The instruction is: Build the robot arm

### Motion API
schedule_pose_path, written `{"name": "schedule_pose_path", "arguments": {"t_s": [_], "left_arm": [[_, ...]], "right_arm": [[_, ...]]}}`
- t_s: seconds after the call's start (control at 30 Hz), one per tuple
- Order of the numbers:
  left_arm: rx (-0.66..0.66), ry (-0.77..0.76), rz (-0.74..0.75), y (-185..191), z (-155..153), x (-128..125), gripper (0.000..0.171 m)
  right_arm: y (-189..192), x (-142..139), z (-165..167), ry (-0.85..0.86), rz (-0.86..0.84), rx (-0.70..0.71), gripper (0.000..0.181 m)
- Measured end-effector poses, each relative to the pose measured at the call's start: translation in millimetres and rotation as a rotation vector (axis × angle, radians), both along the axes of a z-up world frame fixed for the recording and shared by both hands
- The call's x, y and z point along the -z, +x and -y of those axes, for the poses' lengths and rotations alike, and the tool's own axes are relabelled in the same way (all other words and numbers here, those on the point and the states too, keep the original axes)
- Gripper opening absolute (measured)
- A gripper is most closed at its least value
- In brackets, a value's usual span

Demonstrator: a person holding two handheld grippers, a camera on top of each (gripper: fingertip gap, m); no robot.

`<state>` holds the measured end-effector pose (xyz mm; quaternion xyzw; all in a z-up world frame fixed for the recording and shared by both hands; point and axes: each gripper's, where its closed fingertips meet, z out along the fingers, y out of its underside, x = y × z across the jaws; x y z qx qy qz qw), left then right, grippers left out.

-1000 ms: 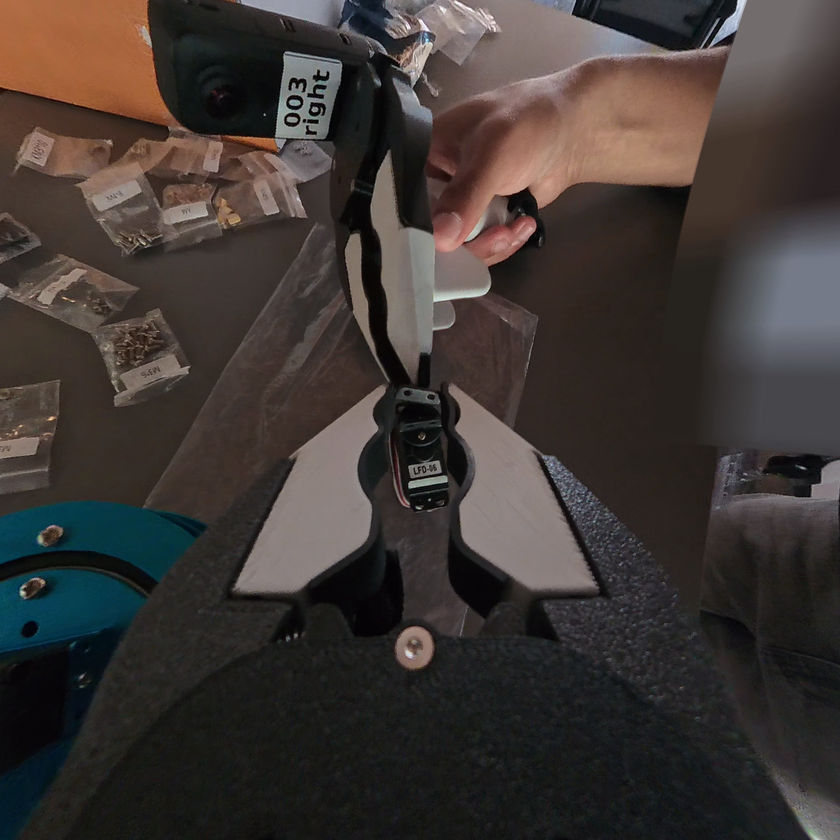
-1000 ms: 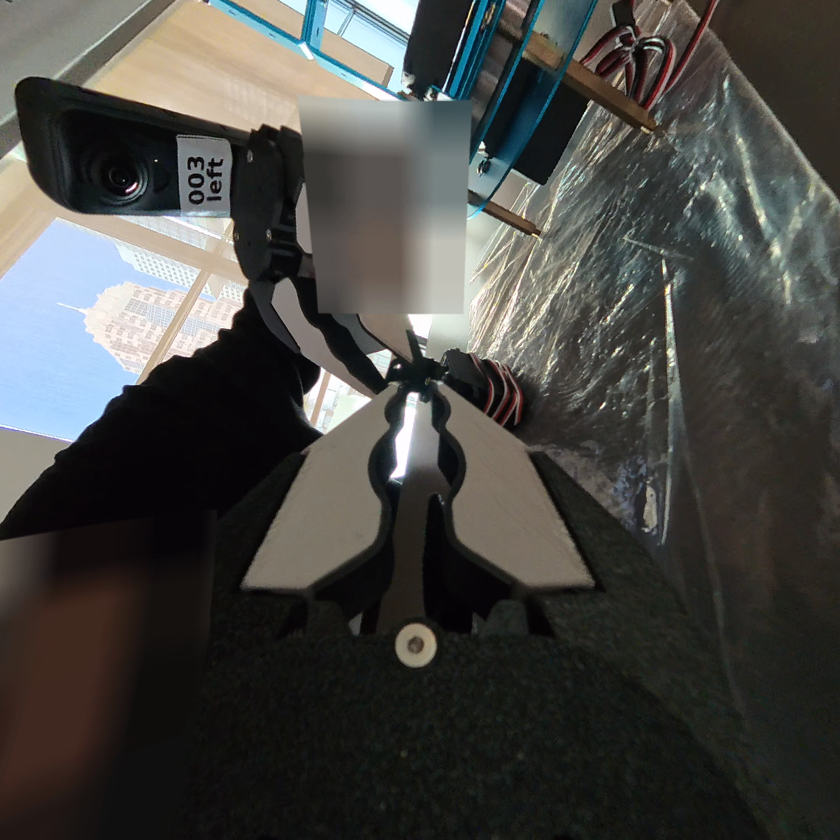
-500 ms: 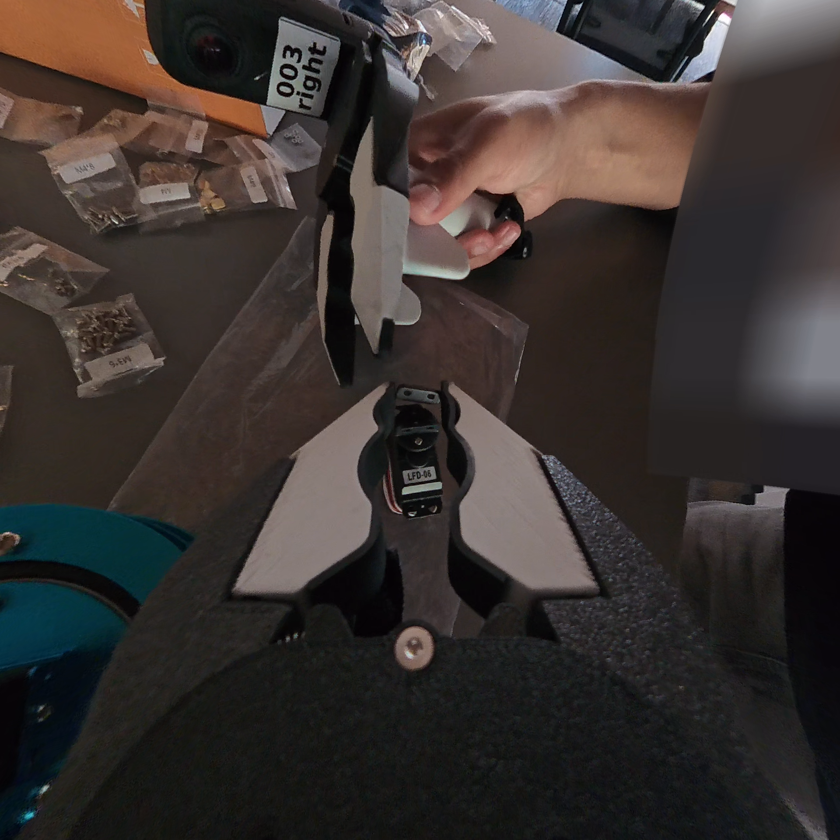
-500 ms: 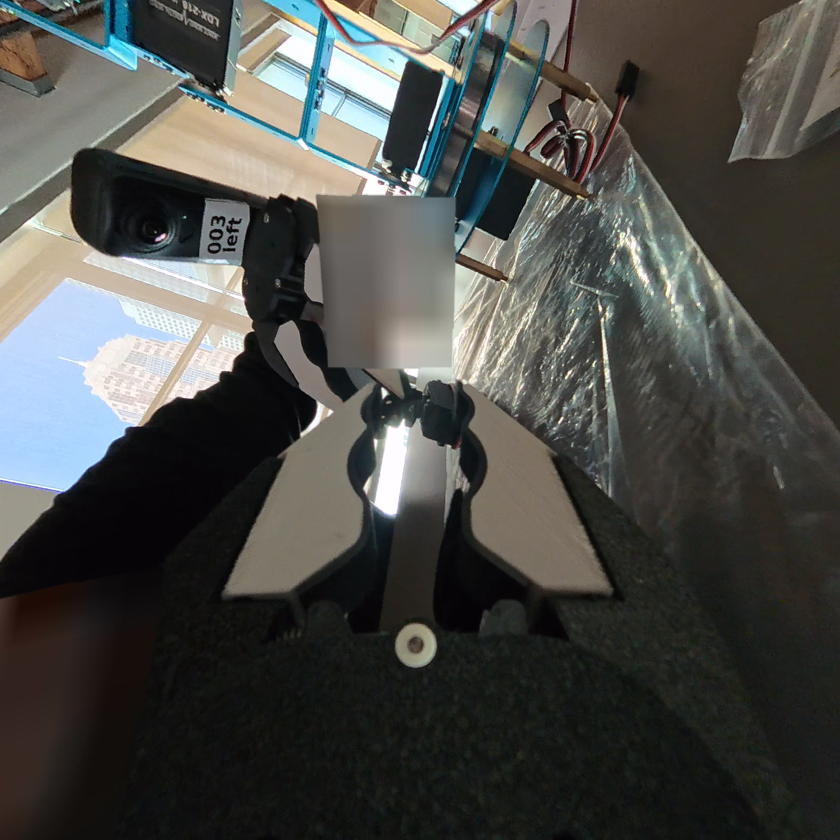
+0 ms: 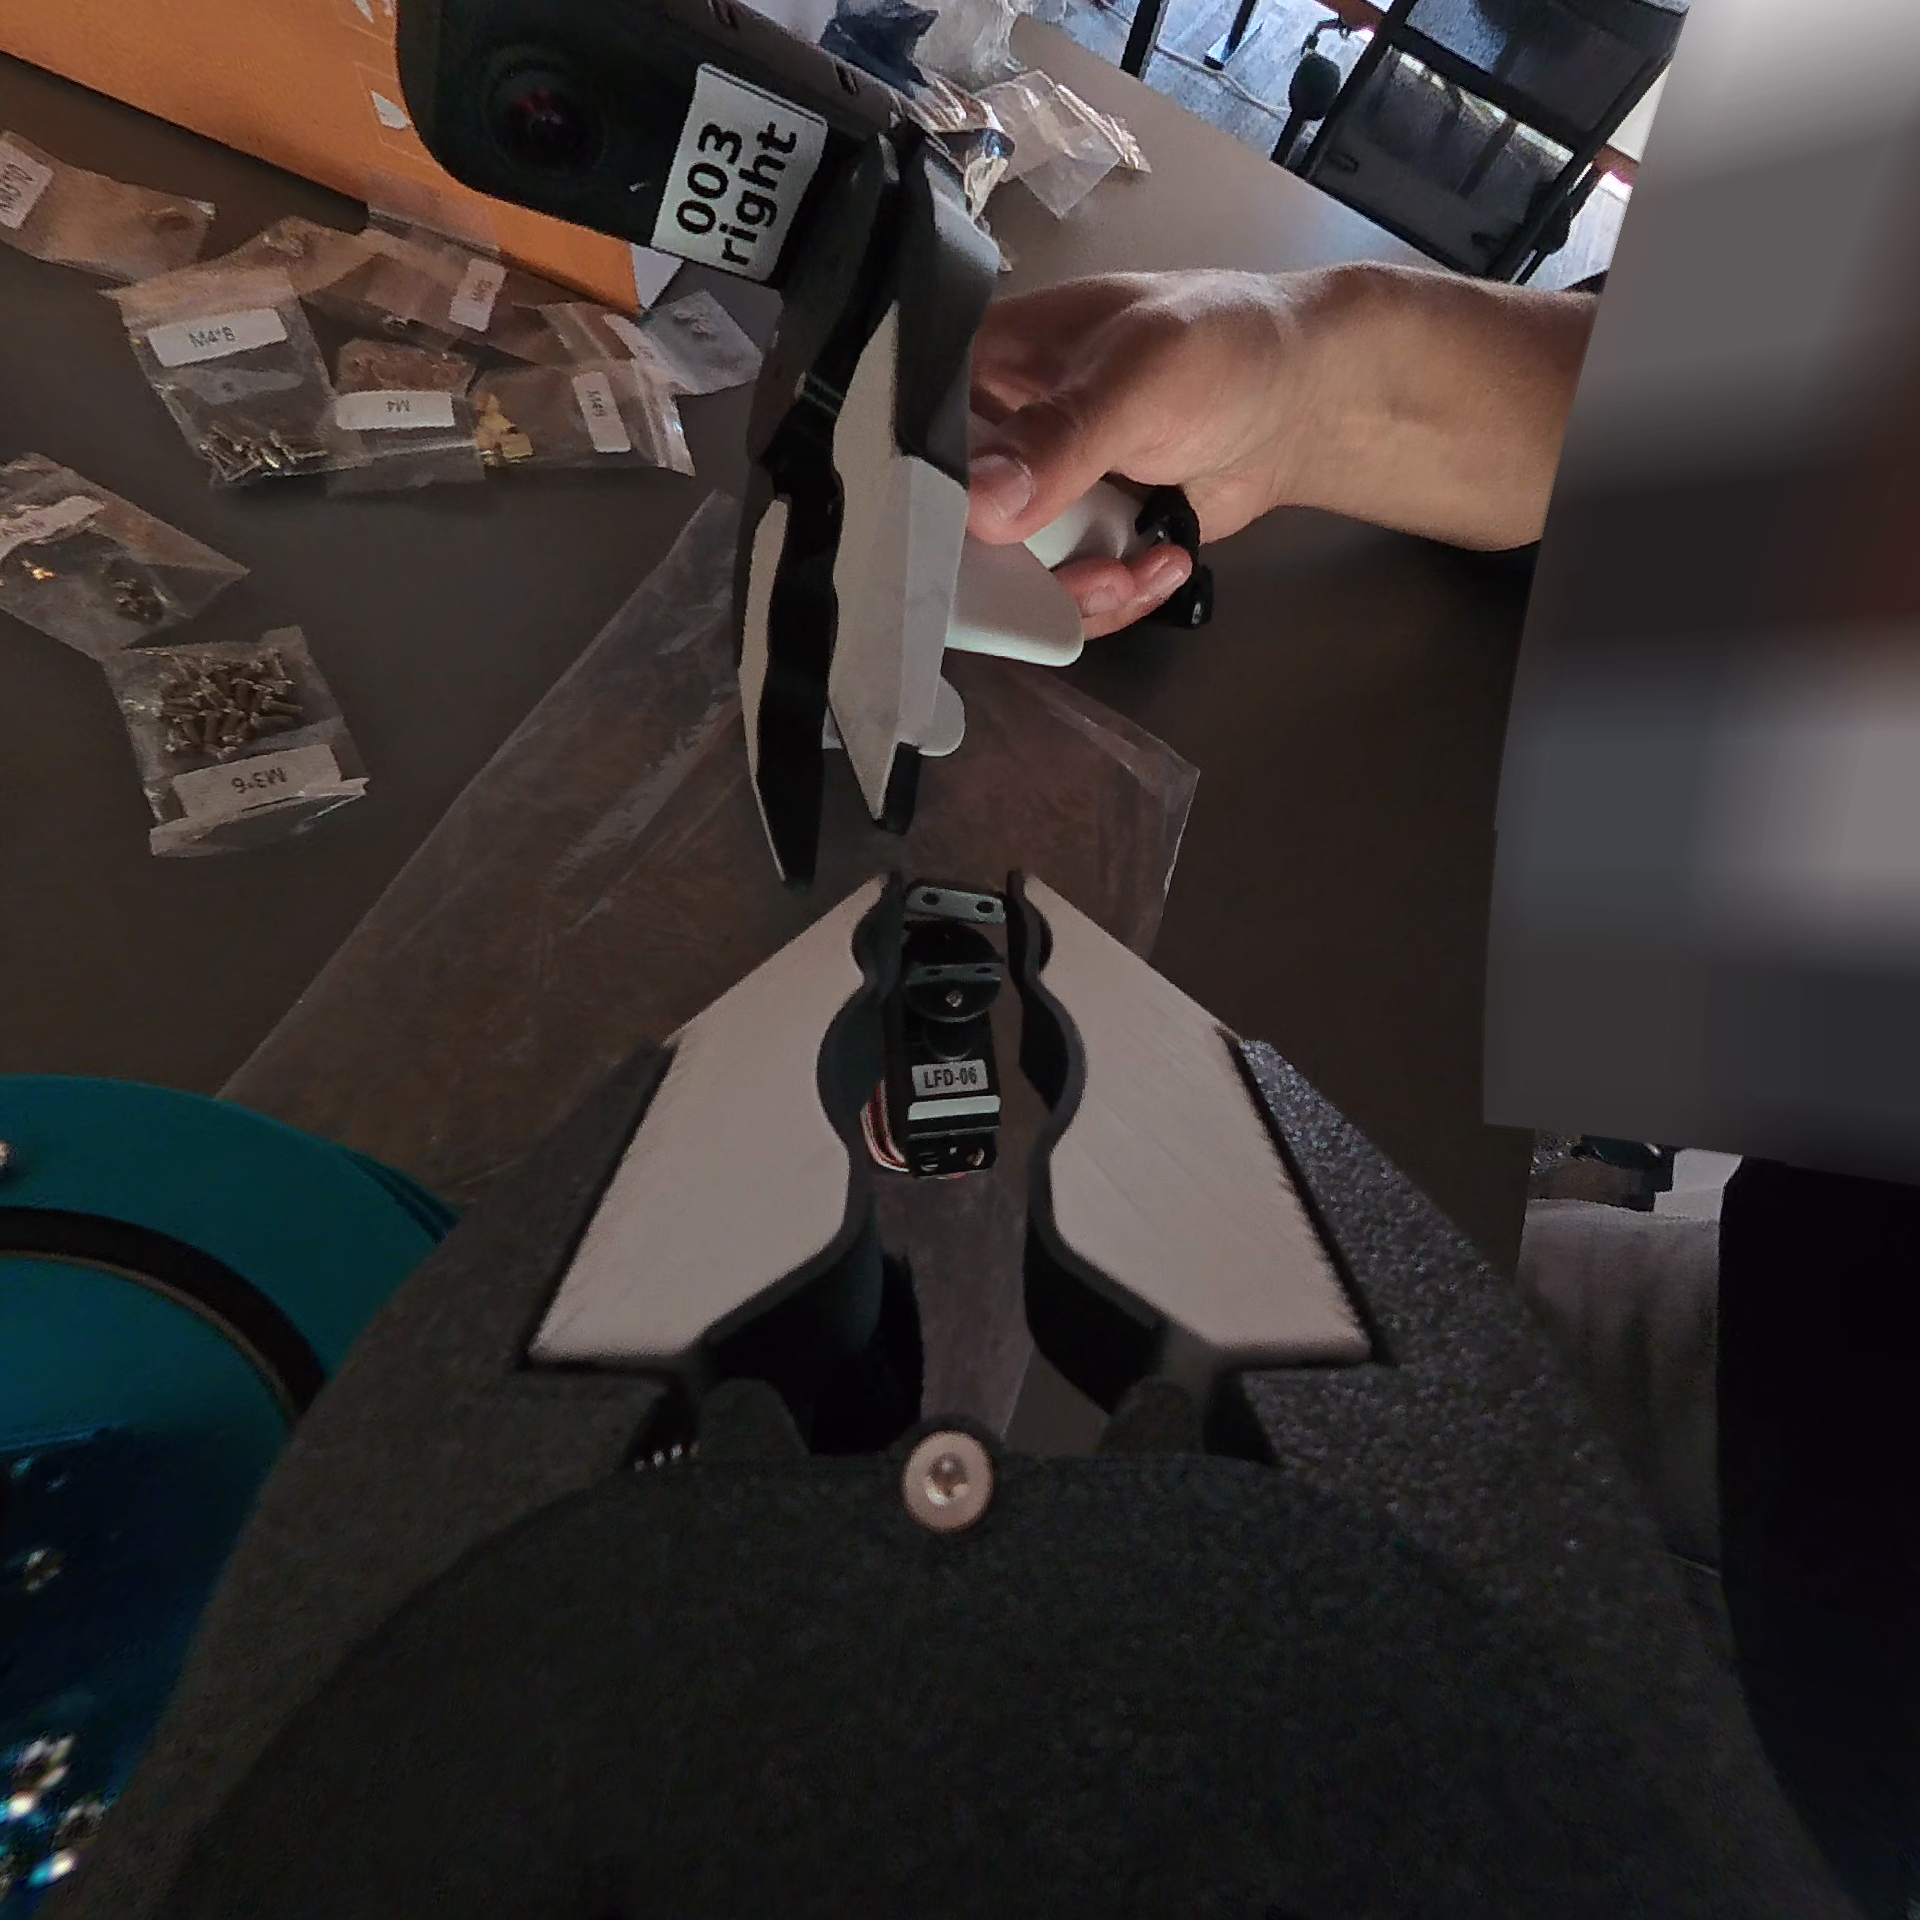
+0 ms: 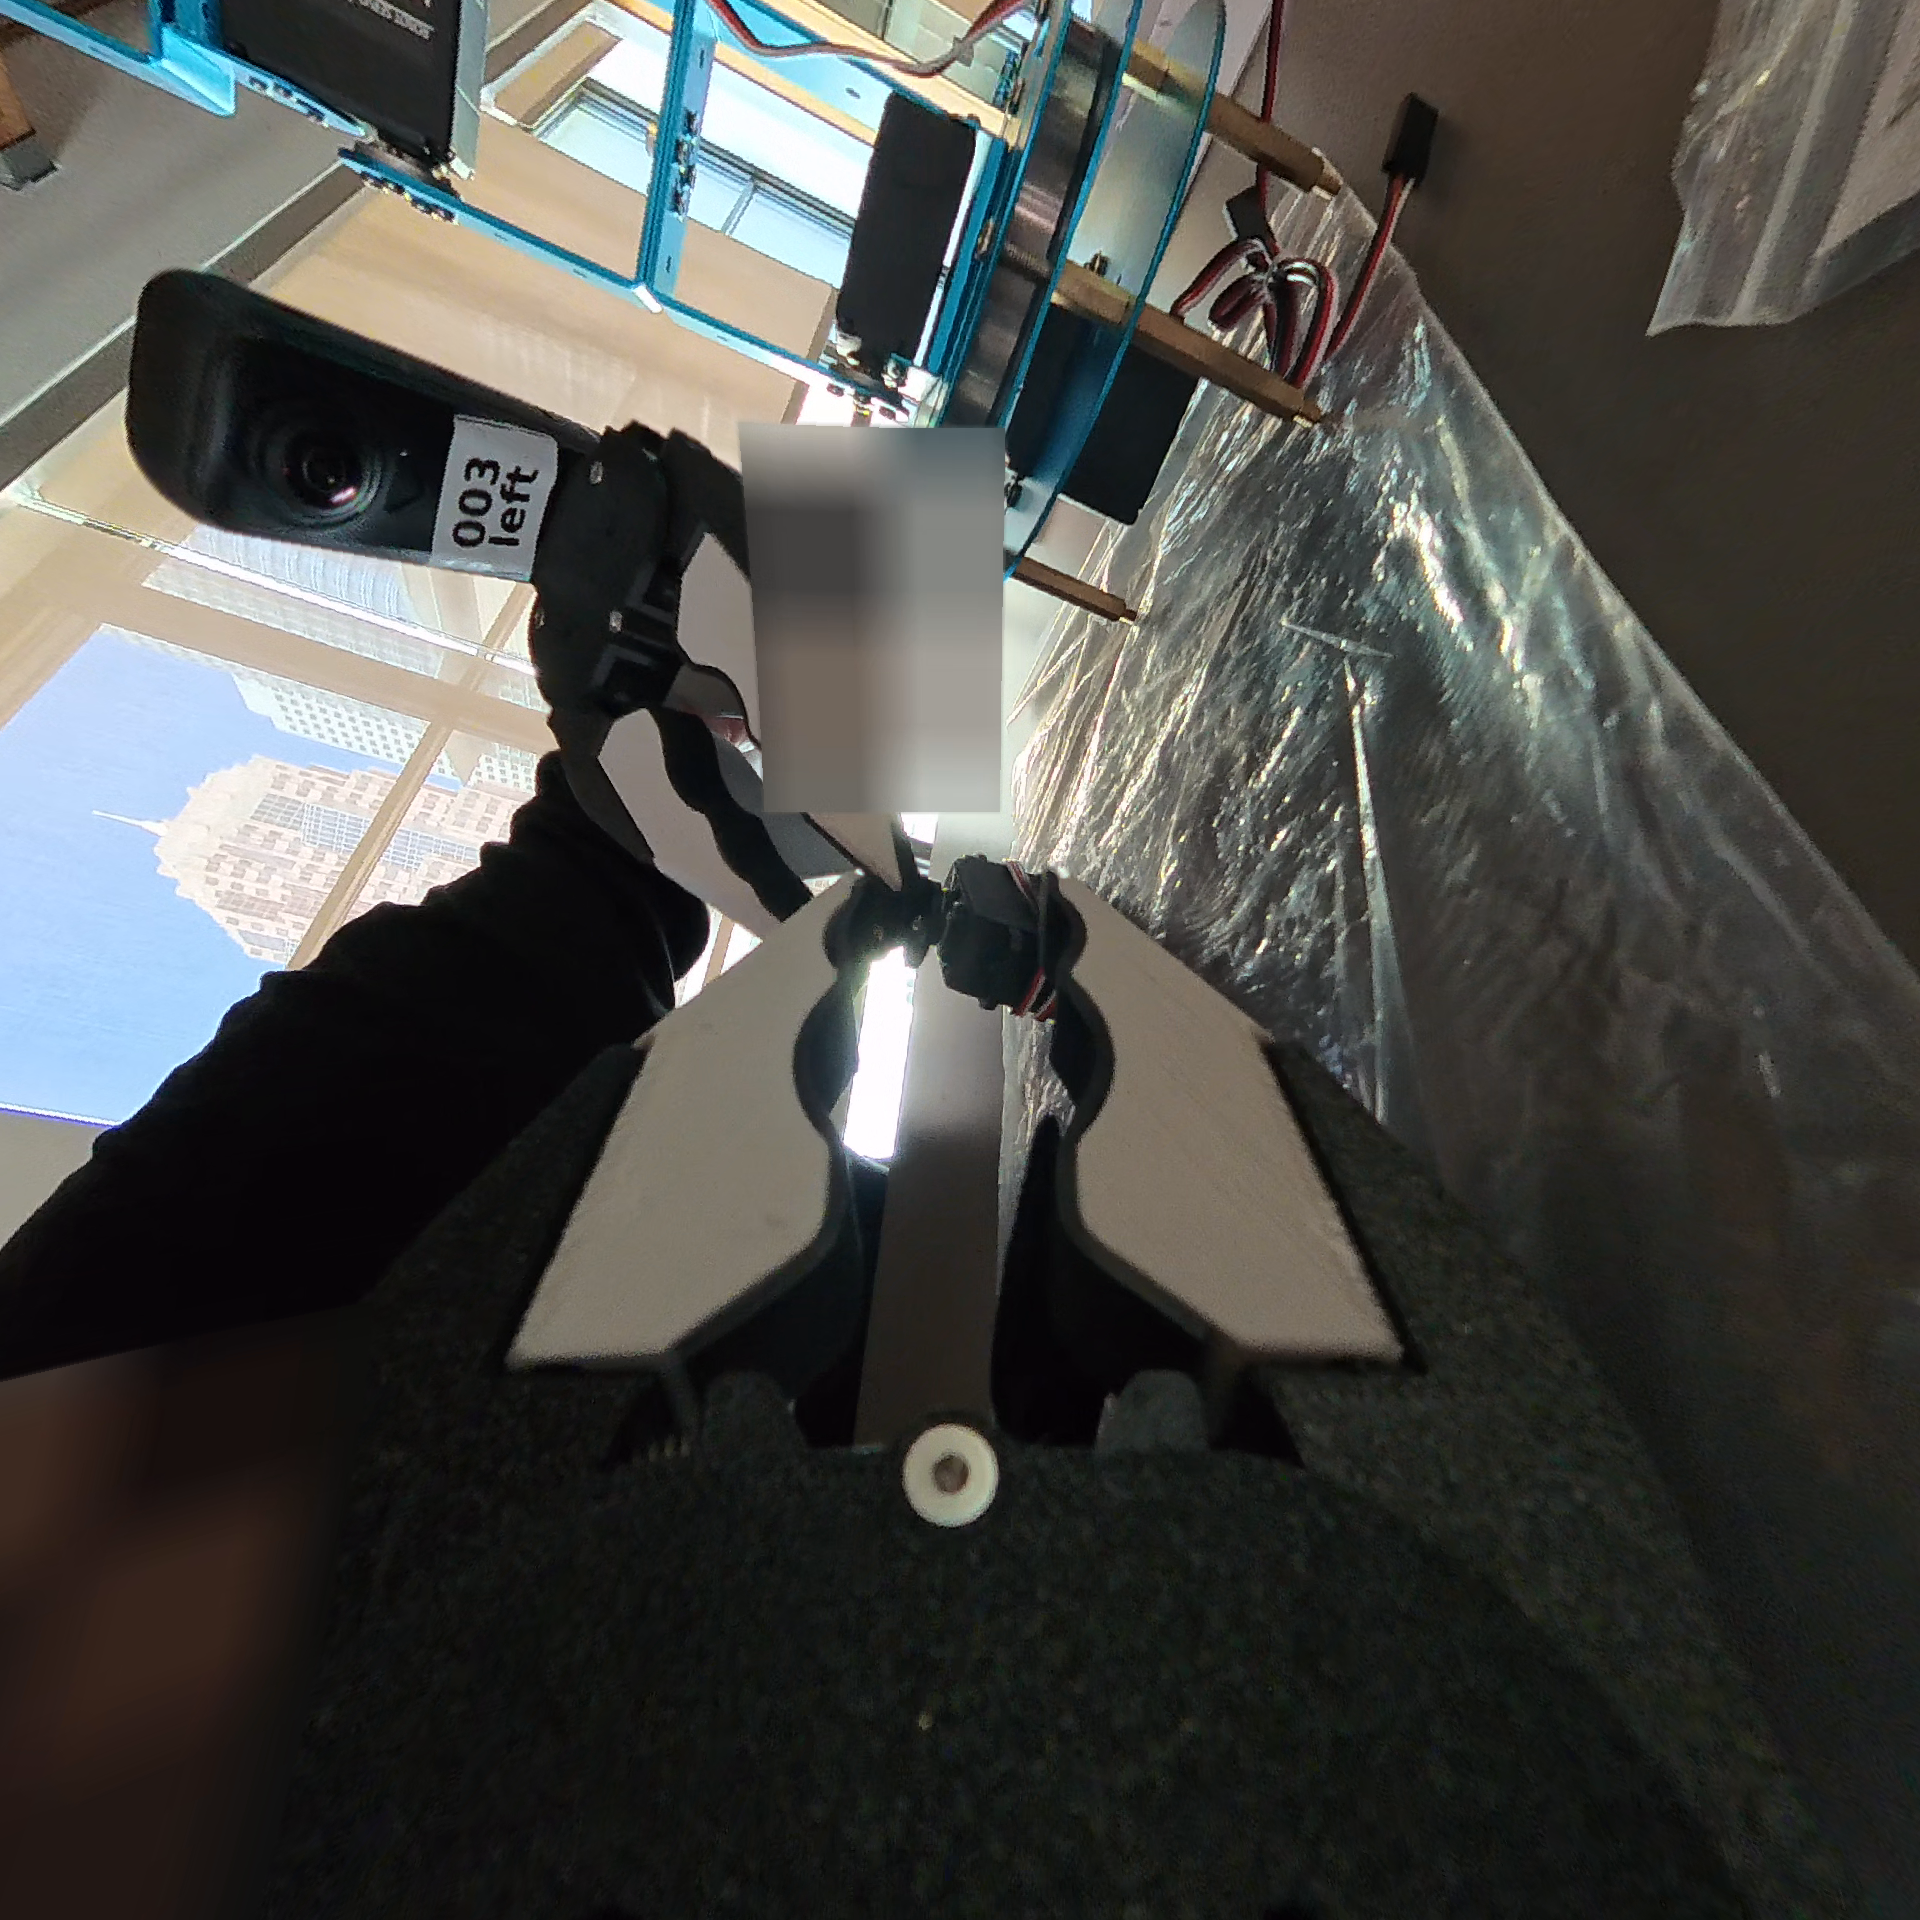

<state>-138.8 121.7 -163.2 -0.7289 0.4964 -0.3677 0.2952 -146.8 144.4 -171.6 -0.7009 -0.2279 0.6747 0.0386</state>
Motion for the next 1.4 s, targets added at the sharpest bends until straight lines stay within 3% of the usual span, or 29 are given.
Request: {"name": "schedule_pose_path", "arguments": {"t_s": [0.9, 1.13, 1.4], "left_arm": [[0.015, 0.025, 0.006, -1.6, 0.6, 6.7, 0.019], [0.021, 0.034, 0.011, -2.3, 0.7, 5.7, 0.018], [0.002, 0.054, 0.125, -1.1, -0.4, -13.8, 0.019]], "right_arm": [[-0.1, 1.6, 2.7, -0.008, 0.008, -0.018, 0.033], [-2.5, 9.0, 23.2, 0.036, 0.058, -0.130, 0.027], [2.5, -4.8, 10.6, 0.038, -0.022, -0.055, 0.029]]}}
